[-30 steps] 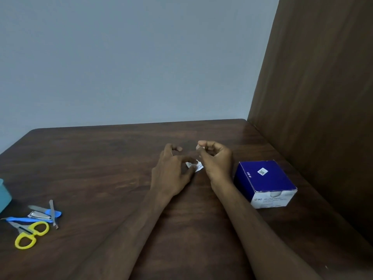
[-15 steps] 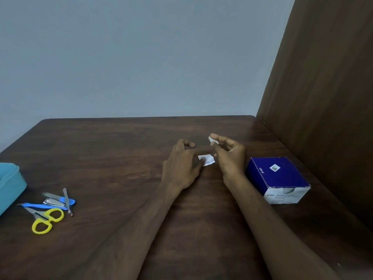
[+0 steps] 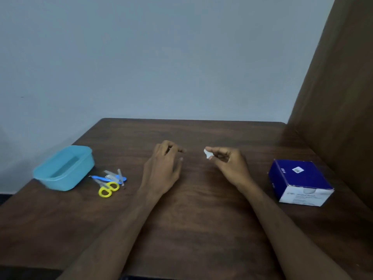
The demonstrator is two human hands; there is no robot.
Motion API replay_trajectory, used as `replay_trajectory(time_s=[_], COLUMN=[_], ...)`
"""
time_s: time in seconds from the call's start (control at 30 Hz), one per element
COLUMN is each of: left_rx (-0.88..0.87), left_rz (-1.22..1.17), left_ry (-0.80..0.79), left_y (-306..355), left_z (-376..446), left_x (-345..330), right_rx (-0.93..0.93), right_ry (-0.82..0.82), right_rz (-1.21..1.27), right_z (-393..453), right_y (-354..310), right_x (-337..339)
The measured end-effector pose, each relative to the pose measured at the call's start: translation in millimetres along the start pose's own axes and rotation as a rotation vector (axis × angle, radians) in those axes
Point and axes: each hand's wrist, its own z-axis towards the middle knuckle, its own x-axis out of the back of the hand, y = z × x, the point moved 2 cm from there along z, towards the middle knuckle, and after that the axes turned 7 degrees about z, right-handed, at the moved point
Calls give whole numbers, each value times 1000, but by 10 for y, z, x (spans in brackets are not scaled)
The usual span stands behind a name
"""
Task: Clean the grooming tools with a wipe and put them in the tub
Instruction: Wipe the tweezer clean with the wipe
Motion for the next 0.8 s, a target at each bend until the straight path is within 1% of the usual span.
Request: replay_trajectory(time_s=[0.13, 0.2, 0.3, 0.43, 0.5, 0.6, 0.7, 0.8], left_rx=[-11, 30, 159, 425, 510, 504, 486, 492], left_rz=[144, 232, 319, 263, 269, 341, 355, 314], left_ry=[37, 43, 57, 68, 36, -73, -170, -199], left_y=[-474, -675, -912, -1053, -1046, -1023, -1047, -1054], left_z=[-338, -467, -649, -826, -839, -823, -827, -823], left_x=[358, 523, 719, 848, 851, 794, 745, 731], right_rx=[64, 85, 135, 237, 299, 346, 316, 315], right_ry=[-24, -34, -69, -193, -243, -259, -238, -203], right_rz=[-138, -165, -224, -315, -340, -365, -345, -336], right_z=[-20, -19, -44, -167, -215, -221, -187, -173], right_y=[-37, -48, -93, -165, -187, -195, -164, -157], right_x=[-86, -107, -165, -349, -426, -459, -408, -338])
